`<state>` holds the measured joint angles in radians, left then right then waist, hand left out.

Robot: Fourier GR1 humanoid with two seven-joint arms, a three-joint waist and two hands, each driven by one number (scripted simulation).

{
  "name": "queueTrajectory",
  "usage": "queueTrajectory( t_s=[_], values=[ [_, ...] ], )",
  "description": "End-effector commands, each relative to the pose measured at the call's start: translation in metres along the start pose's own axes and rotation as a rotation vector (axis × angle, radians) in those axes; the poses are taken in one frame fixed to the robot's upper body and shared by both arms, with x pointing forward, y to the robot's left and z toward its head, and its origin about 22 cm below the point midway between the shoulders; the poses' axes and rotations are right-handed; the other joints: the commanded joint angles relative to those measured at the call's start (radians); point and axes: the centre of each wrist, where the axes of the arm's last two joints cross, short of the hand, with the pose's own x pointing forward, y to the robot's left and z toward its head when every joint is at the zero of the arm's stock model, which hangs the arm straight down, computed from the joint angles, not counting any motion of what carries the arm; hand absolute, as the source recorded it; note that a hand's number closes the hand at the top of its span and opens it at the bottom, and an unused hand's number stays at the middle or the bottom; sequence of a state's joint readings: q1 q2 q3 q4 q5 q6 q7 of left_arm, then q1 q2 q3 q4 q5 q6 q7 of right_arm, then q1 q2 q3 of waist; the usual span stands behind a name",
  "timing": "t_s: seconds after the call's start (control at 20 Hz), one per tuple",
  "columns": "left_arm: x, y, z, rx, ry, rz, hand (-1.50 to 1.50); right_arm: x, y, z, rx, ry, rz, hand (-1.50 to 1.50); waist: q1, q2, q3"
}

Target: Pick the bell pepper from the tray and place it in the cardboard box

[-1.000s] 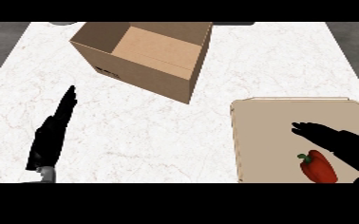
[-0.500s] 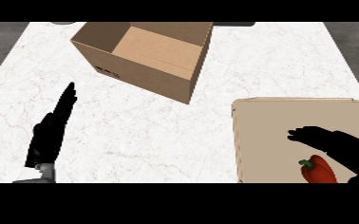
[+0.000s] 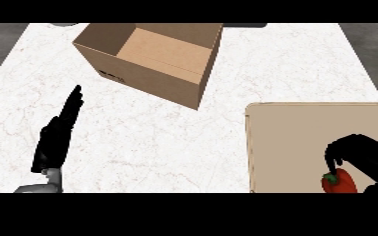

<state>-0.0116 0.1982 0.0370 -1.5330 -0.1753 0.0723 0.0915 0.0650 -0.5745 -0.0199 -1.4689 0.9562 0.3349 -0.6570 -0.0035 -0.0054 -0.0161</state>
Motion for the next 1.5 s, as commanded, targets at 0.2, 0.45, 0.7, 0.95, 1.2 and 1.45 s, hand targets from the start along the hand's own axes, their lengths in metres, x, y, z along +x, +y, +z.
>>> queueTrajectory(
  t_s=[0.2, 0.45, 0.7, 0.95, 1.2, 1.45],
  values=[
    [0.019, -0.012, -0.013, -0.103, -0.072, -0.012, 0.00, 0.010, -0.095, -0.110, -0.166, 0.150, 0.118, 1.50, 0.125, 0.035, 0.018],
    [0.029, -0.021, -0.019, -0.101, -0.080, 0.001, 0.00, 0.019, -0.127, -0.166, -0.212, 0.193, 0.155, 1.50, 0.124, 0.039, 0.019],
    [0.031, -0.009, -0.020, -0.072, -0.078, 0.001, 0.00, 0.024, -0.165, -0.192, -0.342, 0.170, 0.161, 1.50, 0.097, 0.032, 0.019],
    [0.013, -0.011, -0.009, -0.064, -0.042, -0.012, 0.00, 0.007, -0.198, -0.184, -0.426, 0.010, 0.038, 1.50, 0.075, 0.028, 0.018],
    [-0.003, -0.010, 0.003, -0.052, -0.024, -0.003, 0.00, 0.027, -0.241, -0.186, -0.538, -0.281, -0.198, 1.50, 0.061, 0.019, 0.018],
    [0.008, 0.006, 0.005, -0.061, -0.027, -0.001, 0.00, 0.069, -0.252, -0.222, -0.513, -0.401, -0.270, 1.50, 0.053, 0.015, 0.017]
  ],
)
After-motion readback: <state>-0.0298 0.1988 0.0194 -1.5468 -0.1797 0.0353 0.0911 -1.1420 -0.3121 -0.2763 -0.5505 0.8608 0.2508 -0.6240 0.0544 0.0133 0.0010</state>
